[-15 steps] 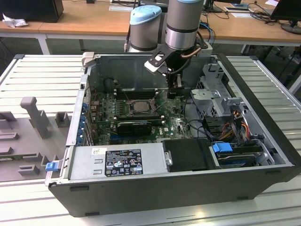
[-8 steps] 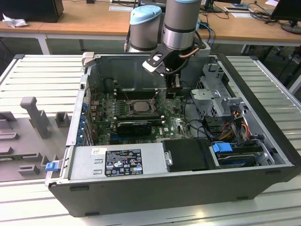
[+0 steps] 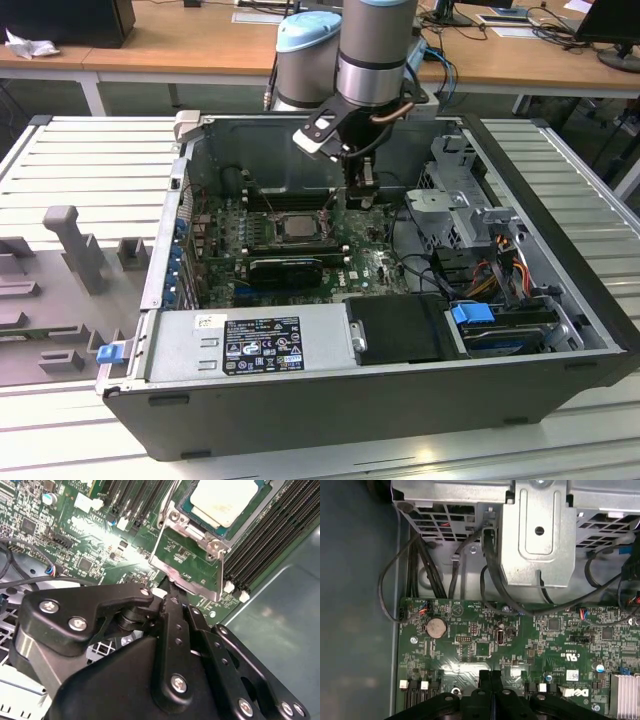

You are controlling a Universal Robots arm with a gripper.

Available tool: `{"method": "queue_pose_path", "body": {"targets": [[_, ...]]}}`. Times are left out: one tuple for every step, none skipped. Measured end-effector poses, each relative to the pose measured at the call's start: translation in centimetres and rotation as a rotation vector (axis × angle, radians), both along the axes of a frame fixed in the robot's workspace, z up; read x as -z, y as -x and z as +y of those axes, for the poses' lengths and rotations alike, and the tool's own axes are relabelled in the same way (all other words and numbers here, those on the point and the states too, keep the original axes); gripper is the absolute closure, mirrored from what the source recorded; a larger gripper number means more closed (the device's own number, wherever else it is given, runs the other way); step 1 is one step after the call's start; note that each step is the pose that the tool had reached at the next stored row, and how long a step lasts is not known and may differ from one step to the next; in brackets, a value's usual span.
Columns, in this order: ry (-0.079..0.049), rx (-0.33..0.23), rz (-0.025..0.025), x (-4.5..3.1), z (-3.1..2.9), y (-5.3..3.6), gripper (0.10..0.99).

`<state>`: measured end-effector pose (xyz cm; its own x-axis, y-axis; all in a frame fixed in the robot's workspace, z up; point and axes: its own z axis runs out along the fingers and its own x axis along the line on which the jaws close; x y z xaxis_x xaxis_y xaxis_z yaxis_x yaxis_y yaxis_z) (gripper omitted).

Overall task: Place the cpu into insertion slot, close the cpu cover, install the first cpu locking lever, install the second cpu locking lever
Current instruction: 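Close the cpu cover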

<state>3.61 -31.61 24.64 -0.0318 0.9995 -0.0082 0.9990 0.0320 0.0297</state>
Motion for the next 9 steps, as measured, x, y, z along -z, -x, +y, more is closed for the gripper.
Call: {"method": "queue_pose_path", "body": {"targets": [[0.0, 0.0, 0.0, 0.0, 0.0, 0.05, 0.98], [0.0, 0.0, 0.0, 0.0, 0.0, 0.11, 0.98], [0.0, 0.0, 0.0, 0.0, 0.0, 0.22, 0.98], [0.0, 0.0, 0.0, 0.0, 0.0, 0.3, 0.98], [0.0, 0.0, 0.0, 0.0, 0.0, 0.36, 0.98], [0.0, 0.0, 0.0, 0.0, 0.0, 0.39, 0.98], [0.0, 0.0, 0.0, 0.0, 0.0, 0.43, 0.98], [0.0, 0.0, 0.0, 0.0, 0.0, 0.51, 0.98], [0.0, 0.0, 0.0, 0.0, 0.0, 0.55, 0.98]]}}
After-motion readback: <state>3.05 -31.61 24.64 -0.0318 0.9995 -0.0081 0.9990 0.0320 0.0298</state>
